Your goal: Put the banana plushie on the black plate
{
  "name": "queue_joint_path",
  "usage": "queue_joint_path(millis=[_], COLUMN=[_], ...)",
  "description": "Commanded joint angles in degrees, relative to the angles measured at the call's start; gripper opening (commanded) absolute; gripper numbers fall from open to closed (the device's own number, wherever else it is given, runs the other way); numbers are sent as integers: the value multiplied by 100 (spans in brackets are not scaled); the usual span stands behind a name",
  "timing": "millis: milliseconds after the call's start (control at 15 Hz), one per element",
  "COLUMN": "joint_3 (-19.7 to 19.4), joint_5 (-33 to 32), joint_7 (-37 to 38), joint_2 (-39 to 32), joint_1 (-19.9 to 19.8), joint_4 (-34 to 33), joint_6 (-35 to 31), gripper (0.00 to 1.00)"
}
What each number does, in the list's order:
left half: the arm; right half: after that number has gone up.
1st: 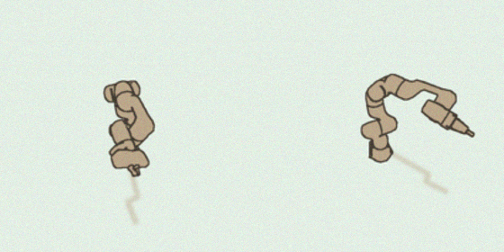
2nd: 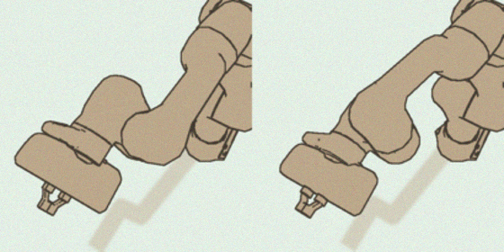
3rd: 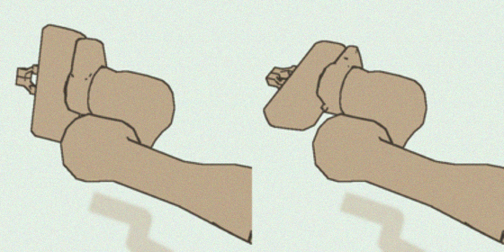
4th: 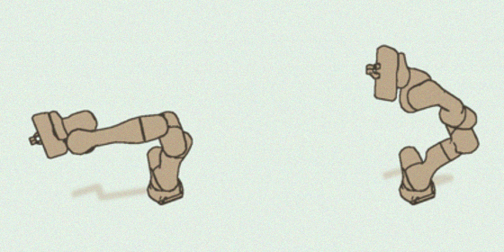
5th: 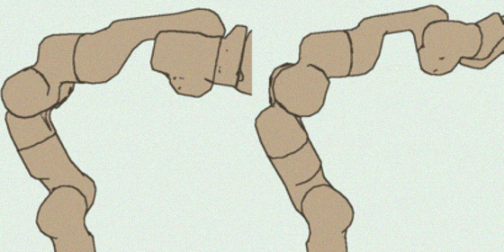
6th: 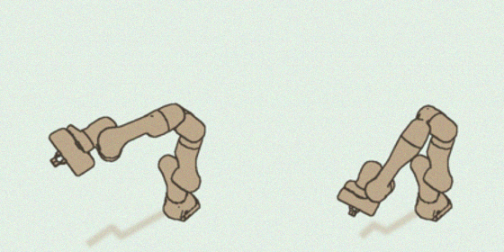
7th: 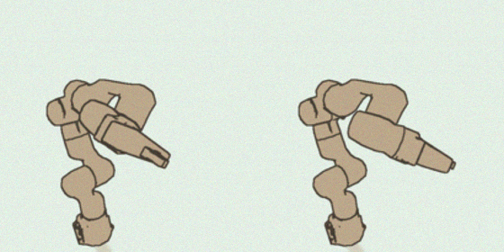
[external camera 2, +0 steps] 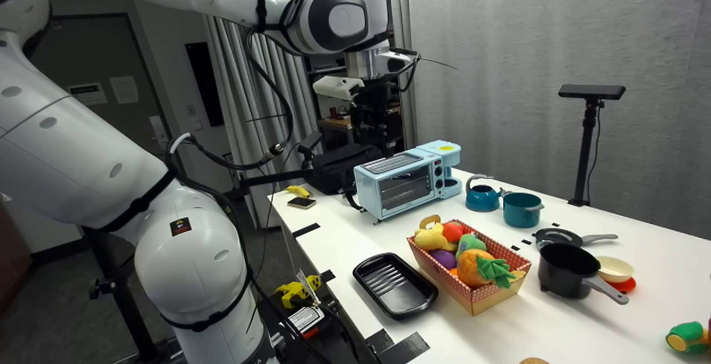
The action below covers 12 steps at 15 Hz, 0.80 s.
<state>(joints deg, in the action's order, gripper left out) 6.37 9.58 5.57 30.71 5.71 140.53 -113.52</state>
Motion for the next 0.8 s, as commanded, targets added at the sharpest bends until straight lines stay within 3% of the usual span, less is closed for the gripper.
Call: queue_joint_path(millis=[0,333,733], joint_3=[-117,-456,-737], joint_5=[-111,-81,178], joint_7=[-176,-559,-1038], joint_2=[-389,-1278,-2736], joint_1=[-66,-170,-249], joint_4=[-206,-593,-1540], joint_6=[-120,-455,-544], gripper=[100,100,100])
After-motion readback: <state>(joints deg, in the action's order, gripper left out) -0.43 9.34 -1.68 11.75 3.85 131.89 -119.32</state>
